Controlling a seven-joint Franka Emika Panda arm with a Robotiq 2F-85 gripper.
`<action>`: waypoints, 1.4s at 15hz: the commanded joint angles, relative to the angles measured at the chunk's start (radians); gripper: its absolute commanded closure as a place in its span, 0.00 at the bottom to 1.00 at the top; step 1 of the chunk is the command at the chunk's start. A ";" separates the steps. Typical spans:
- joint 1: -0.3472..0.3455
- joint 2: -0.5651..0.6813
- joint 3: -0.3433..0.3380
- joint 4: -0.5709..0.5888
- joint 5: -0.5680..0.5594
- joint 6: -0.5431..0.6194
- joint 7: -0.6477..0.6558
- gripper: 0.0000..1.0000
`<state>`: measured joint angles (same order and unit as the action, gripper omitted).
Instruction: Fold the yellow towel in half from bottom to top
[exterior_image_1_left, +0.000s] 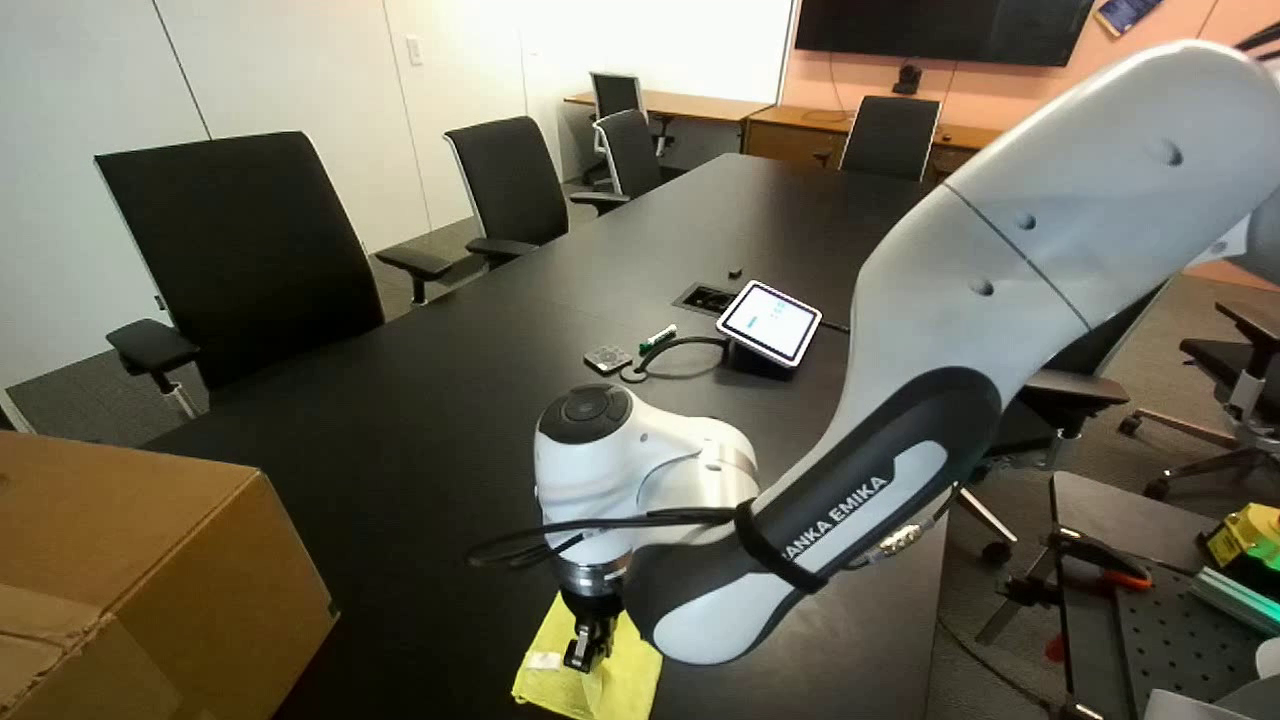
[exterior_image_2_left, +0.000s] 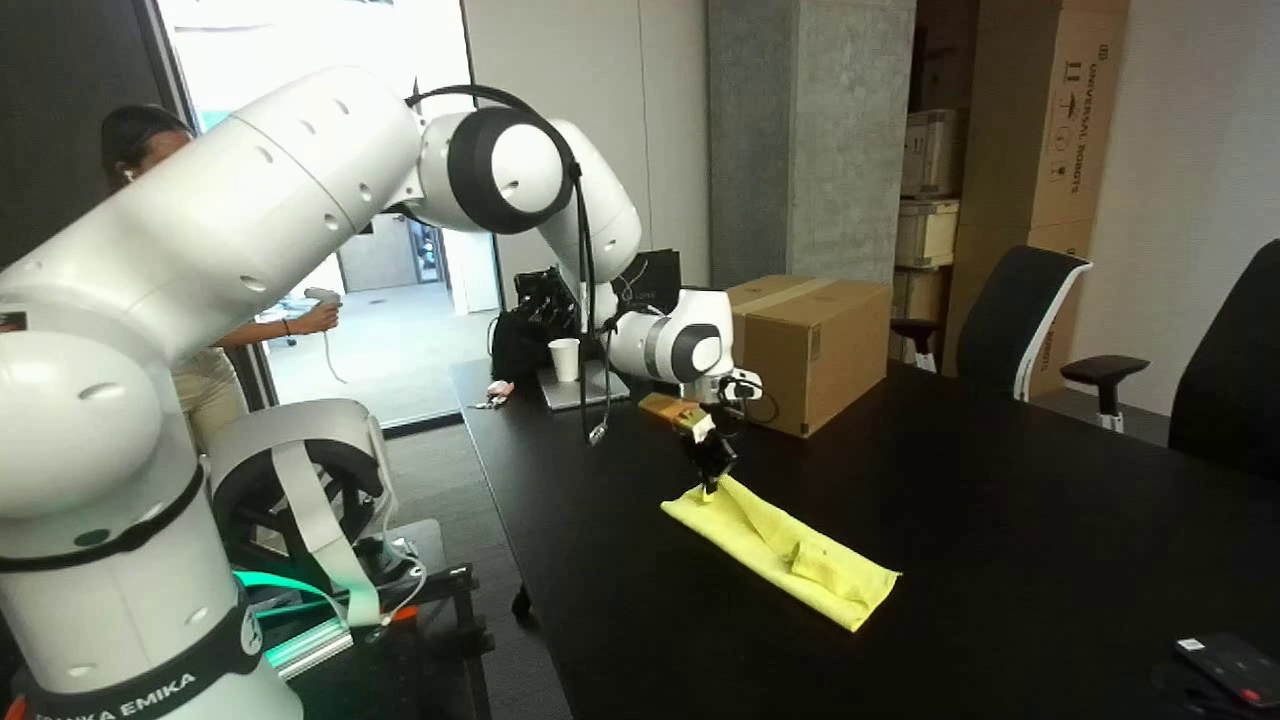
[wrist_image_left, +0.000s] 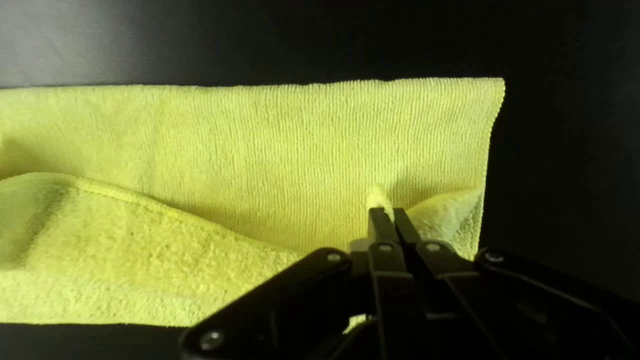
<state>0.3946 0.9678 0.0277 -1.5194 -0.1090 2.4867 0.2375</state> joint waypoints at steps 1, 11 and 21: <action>0.021 0.111 -0.013 0.152 -0.023 -0.050 0.000 0.98; 0.036 0.179 -0.046 0.312 -0.031 -0.065 0.015 0.96; 0.022 0.251 -0.101 0.500 -0.010 -0.063 0.102 0.28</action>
<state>0.4181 1.1684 -0.0565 -1.1420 -0.1149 2.4432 0.2843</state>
